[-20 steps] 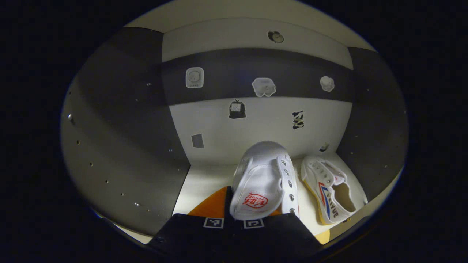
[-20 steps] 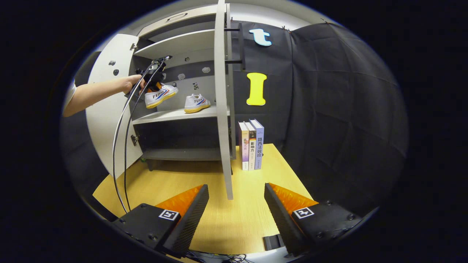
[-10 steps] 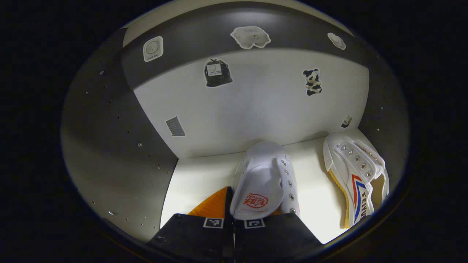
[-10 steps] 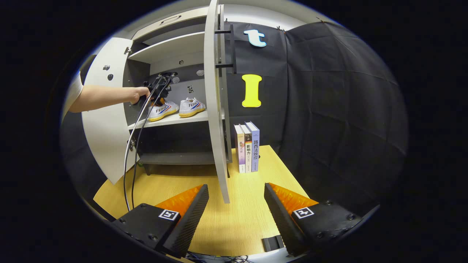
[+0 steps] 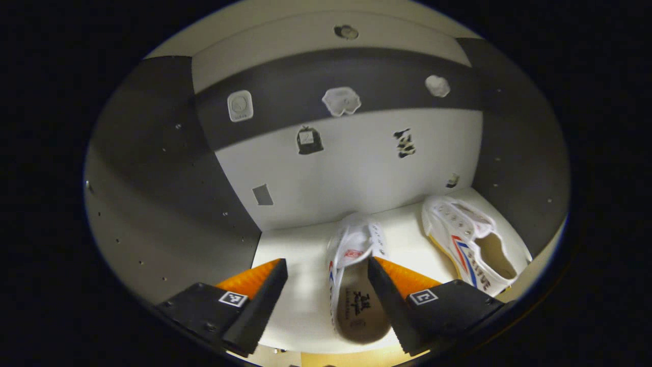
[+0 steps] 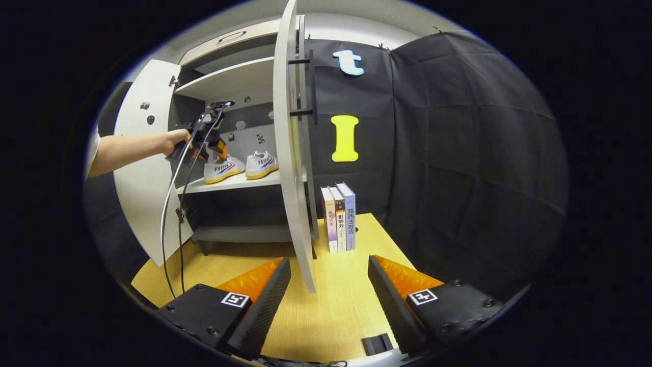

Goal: Grab one shoe with the right hand and put it into the shoe cabinet, grab the other shoe with the left hand and put it into the shoe cabinet; then close the right door with the right hand and the left door with the left hand.

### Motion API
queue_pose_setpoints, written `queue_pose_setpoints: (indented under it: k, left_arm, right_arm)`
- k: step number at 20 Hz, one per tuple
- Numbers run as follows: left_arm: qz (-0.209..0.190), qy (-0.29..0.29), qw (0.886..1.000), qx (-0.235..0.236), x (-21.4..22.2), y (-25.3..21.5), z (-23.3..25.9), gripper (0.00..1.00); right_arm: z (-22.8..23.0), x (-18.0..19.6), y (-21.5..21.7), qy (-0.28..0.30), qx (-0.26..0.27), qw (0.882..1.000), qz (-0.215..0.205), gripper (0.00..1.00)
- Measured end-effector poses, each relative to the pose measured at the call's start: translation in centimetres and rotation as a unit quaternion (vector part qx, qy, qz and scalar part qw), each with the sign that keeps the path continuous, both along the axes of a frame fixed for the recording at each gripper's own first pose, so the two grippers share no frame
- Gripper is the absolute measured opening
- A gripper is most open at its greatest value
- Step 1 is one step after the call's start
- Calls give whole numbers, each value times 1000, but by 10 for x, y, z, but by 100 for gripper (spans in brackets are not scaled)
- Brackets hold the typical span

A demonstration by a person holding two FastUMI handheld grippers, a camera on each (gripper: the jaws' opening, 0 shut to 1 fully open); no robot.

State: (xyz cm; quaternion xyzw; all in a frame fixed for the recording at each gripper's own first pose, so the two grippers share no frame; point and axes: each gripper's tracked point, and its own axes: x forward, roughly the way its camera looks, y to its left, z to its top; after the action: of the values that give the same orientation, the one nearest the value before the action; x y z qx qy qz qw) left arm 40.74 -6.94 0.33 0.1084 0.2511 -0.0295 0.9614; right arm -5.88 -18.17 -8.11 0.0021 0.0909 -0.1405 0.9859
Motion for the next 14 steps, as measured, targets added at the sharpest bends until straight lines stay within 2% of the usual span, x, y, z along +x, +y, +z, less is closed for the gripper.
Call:
queue_pose_setpoints:
  k: [1,4,8,10,11,12,14]
  left_arm:
    - [-9,-18,1000,-5,-15,-2,15,96]
    - [-25,-81,995,-48,-68,-8,60,96]
    - [-53,-154,980,-118,-147,-15,96,96]
    - [-42,-191,974,-111,-178,1,100,96]
    - [-37,-201,973,-105,-193,7,96,100]
    - [-33,-209,972,-100,-208,11,90,96]
    - [-37,-223,970,-90,-239,11,79,100]
  right_arm:
    - [7,-1,-1,-9,2,1000,1,97]
    - [27,-3,-8,-26,-6,1000,0,97]
    - [55,-1,-22,-45,-19,999,-12,97]
    - [75,2,-22,-68,0,998,-4,97]
    - [84,2,-22,-76,5,997,1,97]
    - [90,3,-25,-79,3,997,1,97]
    - [104,8,-41,-82,-16,996,-4,96]
